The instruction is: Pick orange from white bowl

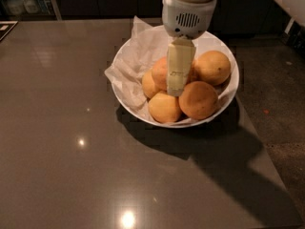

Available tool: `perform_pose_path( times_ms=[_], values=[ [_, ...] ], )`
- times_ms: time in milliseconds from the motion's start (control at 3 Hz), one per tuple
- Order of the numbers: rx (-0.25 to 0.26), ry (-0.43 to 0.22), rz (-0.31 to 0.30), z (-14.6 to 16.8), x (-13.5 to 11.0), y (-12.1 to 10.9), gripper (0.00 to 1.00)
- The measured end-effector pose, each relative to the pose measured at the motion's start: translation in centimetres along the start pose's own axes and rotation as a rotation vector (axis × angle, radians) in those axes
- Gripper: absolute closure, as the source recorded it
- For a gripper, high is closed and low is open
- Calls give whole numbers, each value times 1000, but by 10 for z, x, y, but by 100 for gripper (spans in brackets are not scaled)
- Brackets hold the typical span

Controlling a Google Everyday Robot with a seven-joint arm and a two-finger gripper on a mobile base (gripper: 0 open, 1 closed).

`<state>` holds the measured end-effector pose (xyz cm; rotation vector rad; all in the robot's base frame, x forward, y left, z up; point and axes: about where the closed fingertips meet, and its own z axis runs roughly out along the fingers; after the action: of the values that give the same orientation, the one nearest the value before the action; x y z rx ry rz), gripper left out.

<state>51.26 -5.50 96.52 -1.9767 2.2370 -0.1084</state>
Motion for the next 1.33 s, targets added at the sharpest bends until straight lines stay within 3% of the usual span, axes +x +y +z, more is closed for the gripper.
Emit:
perform_pose_path(
  times_ms=[667,1333],
  values=[
    [-31,-12,22,8,-8,-2,13],
    [-75,-5,81,25,2,-8,18]
  ],
)
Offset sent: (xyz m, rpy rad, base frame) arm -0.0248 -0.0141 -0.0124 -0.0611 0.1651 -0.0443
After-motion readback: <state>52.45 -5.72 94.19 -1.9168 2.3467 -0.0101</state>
